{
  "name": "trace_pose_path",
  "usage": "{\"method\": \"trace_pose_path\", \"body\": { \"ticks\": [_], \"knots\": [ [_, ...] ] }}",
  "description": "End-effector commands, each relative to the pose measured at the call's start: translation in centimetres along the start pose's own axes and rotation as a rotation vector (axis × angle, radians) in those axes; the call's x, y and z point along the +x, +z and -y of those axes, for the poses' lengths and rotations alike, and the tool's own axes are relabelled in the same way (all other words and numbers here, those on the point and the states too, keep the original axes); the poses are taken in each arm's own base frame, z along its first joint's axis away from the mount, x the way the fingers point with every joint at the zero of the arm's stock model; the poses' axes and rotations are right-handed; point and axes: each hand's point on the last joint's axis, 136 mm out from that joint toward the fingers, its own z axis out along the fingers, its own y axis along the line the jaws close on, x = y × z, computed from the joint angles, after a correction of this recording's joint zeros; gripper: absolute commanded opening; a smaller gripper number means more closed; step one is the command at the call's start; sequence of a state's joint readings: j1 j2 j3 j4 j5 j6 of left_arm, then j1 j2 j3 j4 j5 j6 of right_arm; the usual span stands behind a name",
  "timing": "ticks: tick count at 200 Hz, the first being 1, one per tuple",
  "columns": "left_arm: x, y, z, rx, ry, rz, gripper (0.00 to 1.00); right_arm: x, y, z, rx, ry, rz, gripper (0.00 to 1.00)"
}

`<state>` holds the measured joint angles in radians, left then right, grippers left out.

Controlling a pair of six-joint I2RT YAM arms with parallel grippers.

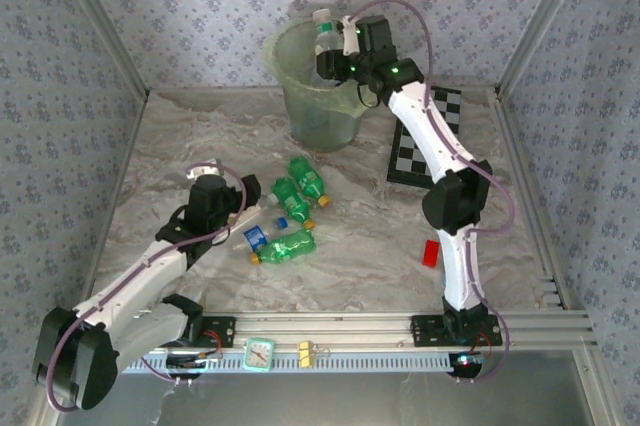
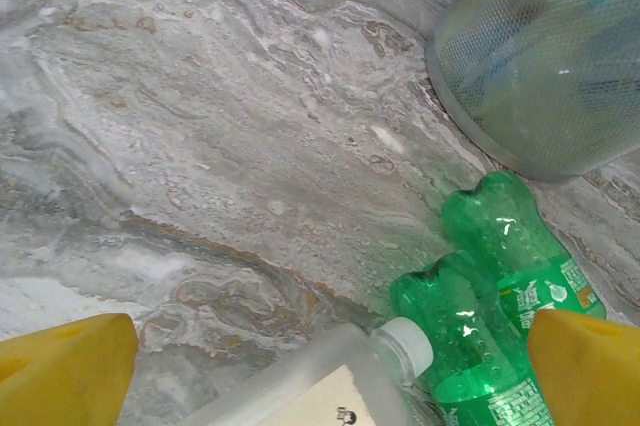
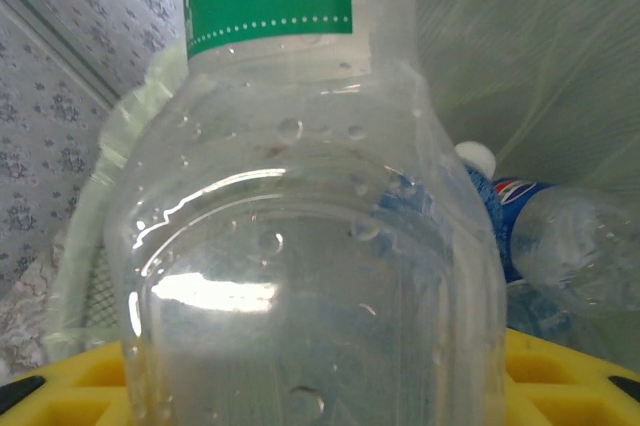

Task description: Put the plastic bottles in the bin

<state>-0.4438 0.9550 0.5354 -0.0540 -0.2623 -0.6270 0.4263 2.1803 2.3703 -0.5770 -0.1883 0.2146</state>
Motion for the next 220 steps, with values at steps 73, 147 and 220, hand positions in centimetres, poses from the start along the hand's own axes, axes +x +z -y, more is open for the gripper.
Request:
{"method": "trace_pose_path", "body": {
  "ticks": [73,147,220],
  "knots": [
    [-0.5,-1.6,-1.6,-0.004,-0.034,0.031,1.00,-1.2,-0.3,-1.9,-0.032,0.024,0.024,0.97],
    [0.4,-1.6,-1.7,-0.001,-0.029,-0.016,1.00,-3.0,-5.1,-1.8,0.058,0.007,0.080,1.00],
    [3.5,-1.5,-2.9,-0.036,0.036,-0.154,1.00,2.2,-8.7,-0.9,0.124,-0.014,0.080,1.00]
  ]
}}
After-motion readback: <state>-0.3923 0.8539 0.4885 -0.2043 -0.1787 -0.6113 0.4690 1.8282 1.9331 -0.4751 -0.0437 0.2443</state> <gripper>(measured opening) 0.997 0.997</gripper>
